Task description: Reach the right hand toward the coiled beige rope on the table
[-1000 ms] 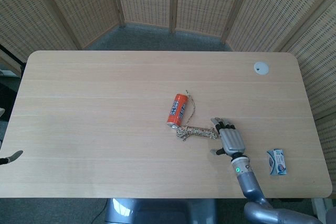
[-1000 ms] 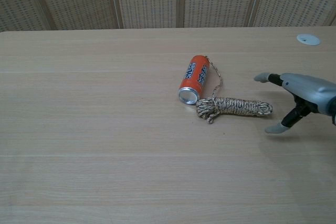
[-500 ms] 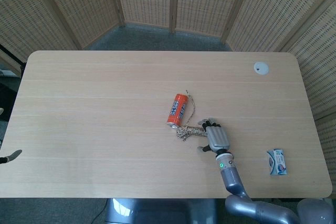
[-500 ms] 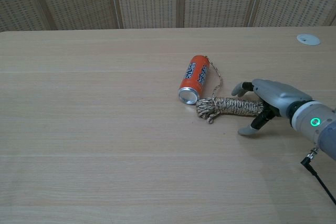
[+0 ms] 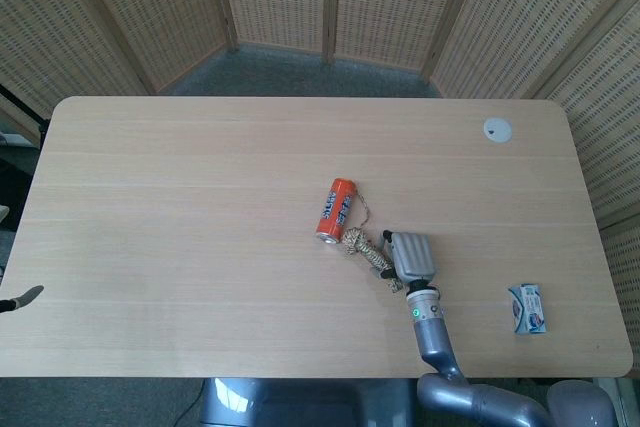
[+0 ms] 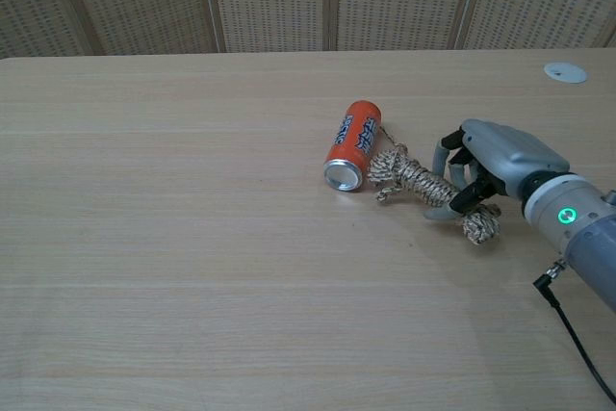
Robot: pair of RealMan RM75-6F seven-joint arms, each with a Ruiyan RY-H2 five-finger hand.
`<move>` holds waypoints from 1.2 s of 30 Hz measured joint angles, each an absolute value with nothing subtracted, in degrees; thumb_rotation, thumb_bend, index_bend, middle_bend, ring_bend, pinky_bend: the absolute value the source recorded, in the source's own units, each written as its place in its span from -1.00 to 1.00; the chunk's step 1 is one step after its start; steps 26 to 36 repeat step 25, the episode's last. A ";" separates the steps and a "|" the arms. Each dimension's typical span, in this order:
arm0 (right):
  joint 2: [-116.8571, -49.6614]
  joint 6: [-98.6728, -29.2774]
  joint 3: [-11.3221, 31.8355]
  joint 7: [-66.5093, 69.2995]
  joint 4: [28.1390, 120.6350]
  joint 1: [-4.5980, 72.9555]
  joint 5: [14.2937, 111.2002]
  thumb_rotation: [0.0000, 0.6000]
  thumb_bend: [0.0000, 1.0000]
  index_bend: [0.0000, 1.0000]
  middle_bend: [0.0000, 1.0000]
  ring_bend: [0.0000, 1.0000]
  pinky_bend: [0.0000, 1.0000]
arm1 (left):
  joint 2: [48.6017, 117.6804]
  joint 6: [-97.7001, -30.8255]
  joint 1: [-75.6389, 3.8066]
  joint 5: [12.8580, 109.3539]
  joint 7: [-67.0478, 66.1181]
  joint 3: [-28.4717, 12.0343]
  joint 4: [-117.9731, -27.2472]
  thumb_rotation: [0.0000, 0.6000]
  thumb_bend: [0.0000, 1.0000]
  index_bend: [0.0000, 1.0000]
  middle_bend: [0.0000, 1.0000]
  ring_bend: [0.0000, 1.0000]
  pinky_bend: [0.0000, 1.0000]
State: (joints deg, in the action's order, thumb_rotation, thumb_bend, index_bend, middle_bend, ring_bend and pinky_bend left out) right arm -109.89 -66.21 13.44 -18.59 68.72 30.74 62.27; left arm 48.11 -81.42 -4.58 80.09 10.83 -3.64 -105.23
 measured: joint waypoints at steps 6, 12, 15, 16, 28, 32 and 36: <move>-106.32 -69.38 14.24 -17.69 74.25 30.09 65.37 1.00 -0.62 0.22 0.98 0.57 0.84 | 48.19 -81.14 -4.69 80.16 10.82 -3.60 -105.36 1.00 -1.00 -1.00 -1.00 -1.00 -1.00; -100.06 -72.81 16.20 -18.53 84.55 29.58 68.20 1.00 -0.58 0.21 0.98 0.57 0.84 | 48.24 -81.02 -4.75 80.55 10.76 -3.48 -105.59 1.00 -1.00 -1.00 -1.00 -1.00 -1.00; -96.42 -74.14 17.69 -19.77 90.78 29.48 69.16 1.00 -0.58 0.21 0.98 0.57 0.84 | 48.25 -81.01 -4.77 80.84 10.73 -3.40 -105.74 1.00 -1.00 -1.00 -1.00 -1.00 -1.00; -95.33 -74.49 18.22 -20.23 92.68 29.48 69.35 1.00 -0.58 0.21 0.98 0.57 0.84 | 48.25 -81.04 -4.77 80.95 10.73 -3.38 -105.80 1.00 -1.00 -1.00 -1.00 -1.00 -1.00; -85.93 -76.93 24.16 -26.25 108.57 30.49 69.37 1.00 -0.59 0.20 0.97 0.57 0.84 | 48.37 -80.86 -4.87 81.29 10.46 -3.18 -106.00 1.00 -1.00 -1.00 -1.00 -1.00 -1.00; -85.93 -76.93 24.16 -26.25 108.57 30.49 69.37 1.00 -0.59 0.20 0.97 0.57 0.84 | 48.37 -80.86 -4.87 81.29 10.46 -3.18 -106.00 1.00 -1.00 -1.00 -1.00 -1.00 -1.00; -85.93 -76.93 24.16 -26.25 108.57 30.49 69.37 1.00 -0.59 0.20 0.97 0.57 0.84 | 48.37 -80.86 -4.87 81.29 10.46 -3.18 -106.00 1.00 -1.00 -1.00 -1.00 -1.00 -1.00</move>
